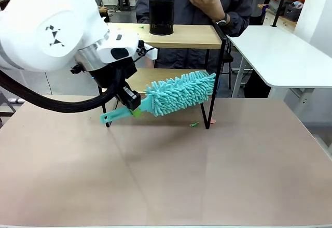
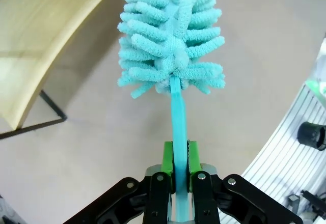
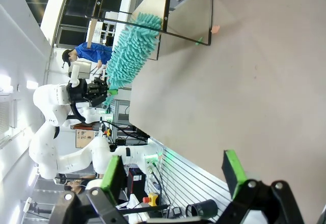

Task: Clean the shelf.
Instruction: Clean the specific tier of the Shelf with the Duster once objects are removed.

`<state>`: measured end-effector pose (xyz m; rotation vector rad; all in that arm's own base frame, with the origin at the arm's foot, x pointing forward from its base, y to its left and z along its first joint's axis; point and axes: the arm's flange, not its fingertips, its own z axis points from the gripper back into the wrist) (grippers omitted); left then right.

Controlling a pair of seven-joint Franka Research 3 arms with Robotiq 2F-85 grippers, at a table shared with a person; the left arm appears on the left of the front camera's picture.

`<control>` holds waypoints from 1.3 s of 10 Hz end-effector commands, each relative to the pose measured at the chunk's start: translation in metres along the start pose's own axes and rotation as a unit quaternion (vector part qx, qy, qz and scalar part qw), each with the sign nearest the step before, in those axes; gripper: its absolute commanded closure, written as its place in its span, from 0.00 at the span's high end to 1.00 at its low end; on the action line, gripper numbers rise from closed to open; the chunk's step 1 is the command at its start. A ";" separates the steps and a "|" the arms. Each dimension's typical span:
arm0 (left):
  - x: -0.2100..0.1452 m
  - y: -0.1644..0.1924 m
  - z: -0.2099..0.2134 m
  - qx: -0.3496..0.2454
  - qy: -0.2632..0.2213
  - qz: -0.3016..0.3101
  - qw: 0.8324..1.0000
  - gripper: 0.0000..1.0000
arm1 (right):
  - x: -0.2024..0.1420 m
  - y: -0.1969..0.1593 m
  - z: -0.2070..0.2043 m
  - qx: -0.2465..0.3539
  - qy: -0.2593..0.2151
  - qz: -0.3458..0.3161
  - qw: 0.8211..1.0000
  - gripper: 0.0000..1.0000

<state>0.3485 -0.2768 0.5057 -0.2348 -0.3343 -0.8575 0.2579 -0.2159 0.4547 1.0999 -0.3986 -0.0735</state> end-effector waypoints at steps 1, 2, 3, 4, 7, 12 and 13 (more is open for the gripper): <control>-0.020 0.011 0.013 0.018 -0.008 0.037 0.999 0.12 | 0.002 0.001 -0.001 0.011 -0.008 0.013 1.000 1.00; -0.032 0.018 0.025 0.014 0.000 0.038 0.999 0.12 | 0.002 0.001 -0.001 0.011 -0.008 0.013 1.000 1.00; -0.051 0.024 0.039 -0.017 0.037 0.004 0.999 0.12 | 0.002 0.001 -0.001 0.011 -0.008 0.013 1.000 1.00; -0.076 0.029 0.054 -0.076 0.114 -0.072 0.988 0.12 | 0.002 0.001 -0.001 0.011 -0.008 0.013 1.000 1.00; -0.128 0.043 0.084 -0.225 0.204 -0.193 0.933 0.12 | 0.002 0.001 -0.001 0.011 -0.008 0.013 1.000 1.00; -0.155 0.079 0.122 -0.258 0.116 -0.139 0.949 0.12 | 0.002 0.001 -0.001 0.011 -0.008 0.013 1.000 1.00; -0.167 0.094 0.138 -0.236 0.077 -0.099 0.964 0.12 | 0.002 0.001 -0.001 0.011 -0.008 0.013 1.000 1.00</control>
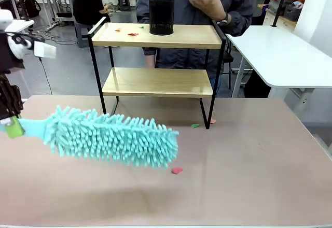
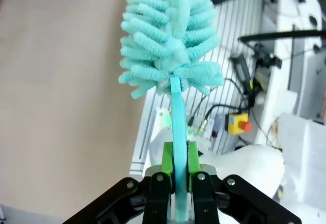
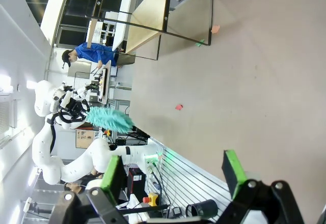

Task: Clean the shelf.
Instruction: Clean the specific tier of the Shelf with the Duster once objects are removed.

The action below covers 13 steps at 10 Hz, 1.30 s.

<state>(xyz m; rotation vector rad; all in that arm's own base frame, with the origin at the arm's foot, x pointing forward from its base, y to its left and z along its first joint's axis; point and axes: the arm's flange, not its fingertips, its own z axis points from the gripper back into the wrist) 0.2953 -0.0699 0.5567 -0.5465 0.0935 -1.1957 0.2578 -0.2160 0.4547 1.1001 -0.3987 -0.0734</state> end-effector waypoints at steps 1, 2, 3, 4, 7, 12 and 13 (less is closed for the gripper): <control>-0.045 0.004 0.039 0.032 -0.114 0.048 0.992 0.12 | 0.002 0.001 -0.001 0.011 -0.008 0.013 1.000 1.00; -0.080 0.011 0.067 0.065 -0.184 0.114 0.974 0.12 | 0.002 0.001 -0.001 0.011 -0.008 0.013 1.000 1.00; -0.120 0.019 0.091 0.074 -0.252 0.165 0.951 0.12 | 0.002 0.001 -0.001 0.011 -0.008 0.013 1.000 1.00; -0.160 0.027 0.108 0.084 -0.319 0.233 0.915 0.12 | 0.002 0.001 -0.001 0.011 -0.008 0.013 1.000 1.00; -0.241 0.034 0.107 0.053 -0.442 0.304 0.842 0.12 | 0.002 0.001 -0.001 0.011 -0.008 0.013 1.000 1.00; -0.201 0.068 0.081 -0.055 -0.438 0.498 0.747 0.12 | 0.002 0.001 -0.001 0.011 -0.008 0.013 1.000 1.00; -0.240 0.071 0.085 -0.018 -0.453 0.429 0.781 0.12 | 0.002 0.001 -0.001 0.011 -0.008 0.013 1.000 1.00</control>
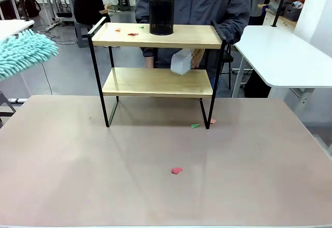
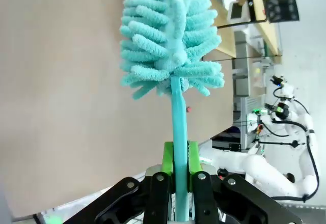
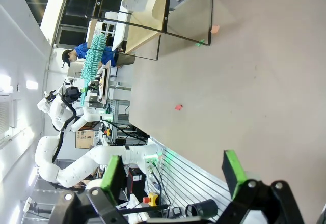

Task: Clean the shelf.
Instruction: Clean the specific tier of the Shelf with the Duster once objects are removed, then clean the remaining tier of the Shelf with the Duster once objects are removed.

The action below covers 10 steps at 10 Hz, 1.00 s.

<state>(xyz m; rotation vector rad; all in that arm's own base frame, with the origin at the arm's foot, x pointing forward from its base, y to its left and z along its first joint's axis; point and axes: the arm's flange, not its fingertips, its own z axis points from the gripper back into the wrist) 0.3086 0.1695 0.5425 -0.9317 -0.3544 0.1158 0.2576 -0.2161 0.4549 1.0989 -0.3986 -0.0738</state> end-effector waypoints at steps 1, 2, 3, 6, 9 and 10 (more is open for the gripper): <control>-0.006 0.010 0.026 -0.009 -0.016 -0.046 0.999 0.12 | 0.002 0.001 -0.001 0.011 -0.008 0.013 1.000 1.00; -0.006 0.010 0.026 -0.009 -0.016 -0.046 0.999 0.12 | 0.002 0.001 -0.001 0.011 -0.008 0.013 1.000 1.00; -0.006 0.010 0.026 -0.009 -0.016 -0.046 0.999 0.12 | 0.002 0.001 -0.001 0.011 -0.008 0.013 1.000 1.00; -0.006 0.010 0.026 -0.009 -0.016 -0.046 0.999 0.12 | 0.002 0.001 -0.001 0.011 -0.008 0.013 1.000 1.00; -0.006 0.010 0.026 -0.009 -0.016 -0.046 0.999 0.12 | 0.002 0.001 -0.001 0.011 -0.008 0.013 1.000 1.00; -0.006 0.010 0.026 -0.009 -0.016 -0.046 0.999 0.12 | 0.002 0.001 -0.001 0.011 -0.008 0.013 1.000 1.00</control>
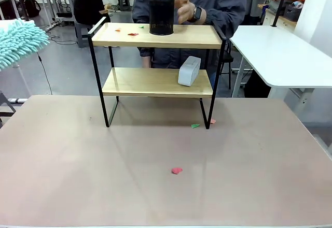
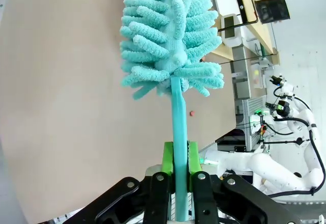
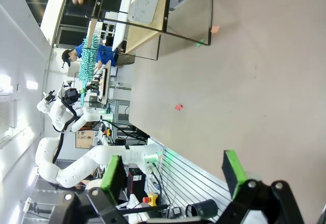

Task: Clean the shelf.
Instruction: Clean the remaining tier of the Shelf with the Duster once objects are removed.

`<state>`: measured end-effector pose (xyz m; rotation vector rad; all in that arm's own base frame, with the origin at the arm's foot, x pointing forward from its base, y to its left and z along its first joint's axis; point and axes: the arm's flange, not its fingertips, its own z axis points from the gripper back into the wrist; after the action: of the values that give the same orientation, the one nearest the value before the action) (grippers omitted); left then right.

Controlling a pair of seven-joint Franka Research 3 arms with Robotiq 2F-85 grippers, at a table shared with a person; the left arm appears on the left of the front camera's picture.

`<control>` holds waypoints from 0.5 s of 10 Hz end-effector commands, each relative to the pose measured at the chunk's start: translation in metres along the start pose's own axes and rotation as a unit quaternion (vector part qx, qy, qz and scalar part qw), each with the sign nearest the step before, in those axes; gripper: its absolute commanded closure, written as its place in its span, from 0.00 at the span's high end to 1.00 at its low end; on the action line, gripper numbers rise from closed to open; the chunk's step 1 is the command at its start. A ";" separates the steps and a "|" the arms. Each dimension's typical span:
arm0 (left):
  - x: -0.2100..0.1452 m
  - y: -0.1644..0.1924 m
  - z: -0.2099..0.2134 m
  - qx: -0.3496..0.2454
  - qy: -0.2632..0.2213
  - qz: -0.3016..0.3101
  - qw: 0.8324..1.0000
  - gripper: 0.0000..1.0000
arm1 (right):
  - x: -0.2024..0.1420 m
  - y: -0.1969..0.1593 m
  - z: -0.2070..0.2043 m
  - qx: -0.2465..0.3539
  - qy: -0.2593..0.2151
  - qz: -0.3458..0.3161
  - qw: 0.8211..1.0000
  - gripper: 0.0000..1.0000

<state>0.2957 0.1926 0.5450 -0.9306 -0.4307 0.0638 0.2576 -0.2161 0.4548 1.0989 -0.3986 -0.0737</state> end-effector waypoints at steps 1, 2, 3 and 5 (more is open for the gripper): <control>0.000 -0.001 0.003 -0.002 0.005 -0.008 1.000 0.12 | 0.002 0.001 -0.001 0.011 -0.008 0.013 1.000 1.00; 0.000 -0.001 0.003 -0.002 0.005 -0.008 1.000 0.12 | 0.002 0.001 -0.001 0.011 -0.008 0.013 1.000 1.00; 0.000 -0.001 0.003 -0.002 0.005 -0.008 1.000 0.12 | 0.002 0.001 -0.001 0.011 -0.008 0.013 1.000 1.00; 0.000 -0.001 0.003 -0.002 0.005 -0.008 1.000 0.12 | 0.002 0.001 -0.001 0.011 -0.008 0.013 1.000 1.00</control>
<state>0.2957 0.1926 0.5450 -0.9306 -0.4306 0.0638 0.2576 -0.2161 0.4548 1.0989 -0.3986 -0.0736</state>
